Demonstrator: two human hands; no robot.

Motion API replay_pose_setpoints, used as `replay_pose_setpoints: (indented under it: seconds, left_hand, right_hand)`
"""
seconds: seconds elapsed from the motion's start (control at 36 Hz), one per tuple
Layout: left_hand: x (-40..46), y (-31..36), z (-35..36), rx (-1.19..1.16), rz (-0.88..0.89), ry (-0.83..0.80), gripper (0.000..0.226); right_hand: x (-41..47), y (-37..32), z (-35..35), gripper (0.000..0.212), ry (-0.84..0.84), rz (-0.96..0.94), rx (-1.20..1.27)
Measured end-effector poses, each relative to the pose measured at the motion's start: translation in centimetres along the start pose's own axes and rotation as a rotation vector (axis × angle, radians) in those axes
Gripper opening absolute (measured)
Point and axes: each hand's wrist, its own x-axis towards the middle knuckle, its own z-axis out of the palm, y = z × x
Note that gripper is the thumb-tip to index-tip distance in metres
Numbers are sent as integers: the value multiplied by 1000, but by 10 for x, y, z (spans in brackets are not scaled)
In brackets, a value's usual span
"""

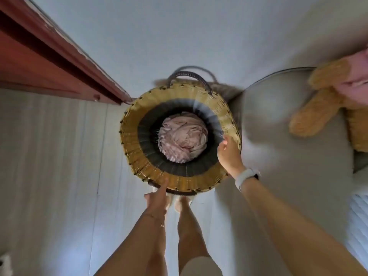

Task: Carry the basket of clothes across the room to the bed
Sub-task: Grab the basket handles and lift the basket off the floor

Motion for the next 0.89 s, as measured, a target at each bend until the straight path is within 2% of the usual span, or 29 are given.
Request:
replay_pose_setpoints:
  seconds: [0.08, 0.14, 0.19, 0.25, 0.42, 0.5, 0.58, 0.69, 0.78, 0.89]
  left_hand:
    - [24, -2, 16, -87, -8, 51, 86]
    - [39, -7, 25, -209, 55, 82, 61]
    - [44, -10, 28, -168, 135, 148, 27]
    - [49, -12, 27, -100, 173, 210, 11]
    - [48, -12, 26, -150, 189, 214, 34]
    - [41, -8, 24, -189, 197, 243, 35]
    - [35, -6, 18, -227, 197, 270, 34]
    - [23, 1, 1, -212, 194, 337, 33]
    - [11, 8, -18, -149, 283, 397, 38]
    - [-14, 18, -55, -56, 490, 434, 31]
  right_hand:
    - [45, -21, 4, 46, 91, -173, -75]
    - [71, -41, 3, 49, 126, -256, -134]
    - [91, -57, 4, 51, 143, -331, -193]
    - [106, -78, 5, 53, 189, -411, -260]
    - [124, -119, 13, 47, 153, -517, -362]
    - [119, -124, 12, 38, 90, -506, -329]
    - [102, -117, 11, 24, 34, -582, -392]
    - [68, -93, 11, 26, 5, -588, -334]
    - [41, -76, 1, 14, 22, -542, -183]
    - [-3, -57, -14, 19, 29, -470, -75]
